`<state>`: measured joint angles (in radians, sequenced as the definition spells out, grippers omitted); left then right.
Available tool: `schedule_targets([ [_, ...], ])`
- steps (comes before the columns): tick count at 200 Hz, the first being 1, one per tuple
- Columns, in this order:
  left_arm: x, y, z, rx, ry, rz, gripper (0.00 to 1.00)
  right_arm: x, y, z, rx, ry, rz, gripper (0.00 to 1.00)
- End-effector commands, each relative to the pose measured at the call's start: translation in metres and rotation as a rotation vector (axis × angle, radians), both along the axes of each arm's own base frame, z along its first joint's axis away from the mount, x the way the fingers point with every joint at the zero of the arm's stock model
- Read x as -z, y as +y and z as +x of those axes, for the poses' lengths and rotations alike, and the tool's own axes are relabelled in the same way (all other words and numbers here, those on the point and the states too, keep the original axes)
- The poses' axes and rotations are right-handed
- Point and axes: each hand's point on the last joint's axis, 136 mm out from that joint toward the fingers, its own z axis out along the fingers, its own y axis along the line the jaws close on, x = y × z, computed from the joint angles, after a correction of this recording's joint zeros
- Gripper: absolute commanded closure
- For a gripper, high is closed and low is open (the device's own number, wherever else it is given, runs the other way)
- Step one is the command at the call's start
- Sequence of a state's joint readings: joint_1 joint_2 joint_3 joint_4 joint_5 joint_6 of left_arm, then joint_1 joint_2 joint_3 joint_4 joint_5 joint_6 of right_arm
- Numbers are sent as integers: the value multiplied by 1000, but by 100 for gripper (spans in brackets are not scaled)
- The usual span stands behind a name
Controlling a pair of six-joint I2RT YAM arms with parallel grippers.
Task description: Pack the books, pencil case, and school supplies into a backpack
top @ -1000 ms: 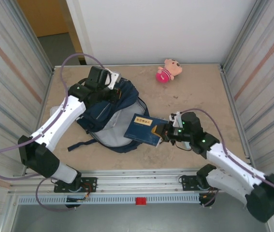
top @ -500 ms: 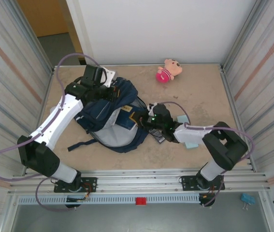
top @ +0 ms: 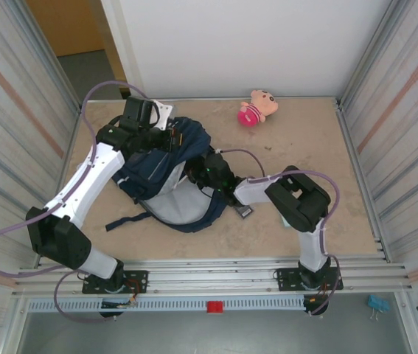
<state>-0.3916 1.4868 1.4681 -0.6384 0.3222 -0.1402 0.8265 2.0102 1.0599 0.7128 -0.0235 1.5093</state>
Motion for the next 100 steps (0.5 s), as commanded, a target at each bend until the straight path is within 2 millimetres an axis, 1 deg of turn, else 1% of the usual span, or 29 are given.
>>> schedule_targets([
  [1,-58,-8,5,27,-157,-112,100,-12,5,21,83,-57,-26,100],
  [20,-59,-8,5,25,-160,-112,100,7,11,26,102,-9,-87,99],
  [28,-59,-7,5,21,-162,-110,100,16,13,26,104,18,-119,97],
  [35,-58,-7,5,21,-163,-105,100,22,14,25,101,35,-141,94],
  [46,-56,-5,5,16,-161,-92,100,30,15,23,96,57,-159,85],
  [56,-54,-3,5,13,-163,-77,100,35,10,19,93,76,-176,76],
  [65,-51,-1,6,12,-160,-58,100,37,6,13,88,88,-193,66],
  [68,-50,0,5,11,-162,-52,100,39,4,11,83,94,-202,64],
  [78,-47,4,6,6,-159,-38,100,38,-1,2,65,103,-219,55],
  [87,-46,6,7,-1,-156,-36,100,38,-6,-7,44,124,-231,46],
  [95,-45,8,8,-7,-154,-37,100,40,-9,-17,17,139,-245,40],
  [100,-43,9,8,-8,-152,-36,100,38,-10,-24,3,142,-254,38],
])
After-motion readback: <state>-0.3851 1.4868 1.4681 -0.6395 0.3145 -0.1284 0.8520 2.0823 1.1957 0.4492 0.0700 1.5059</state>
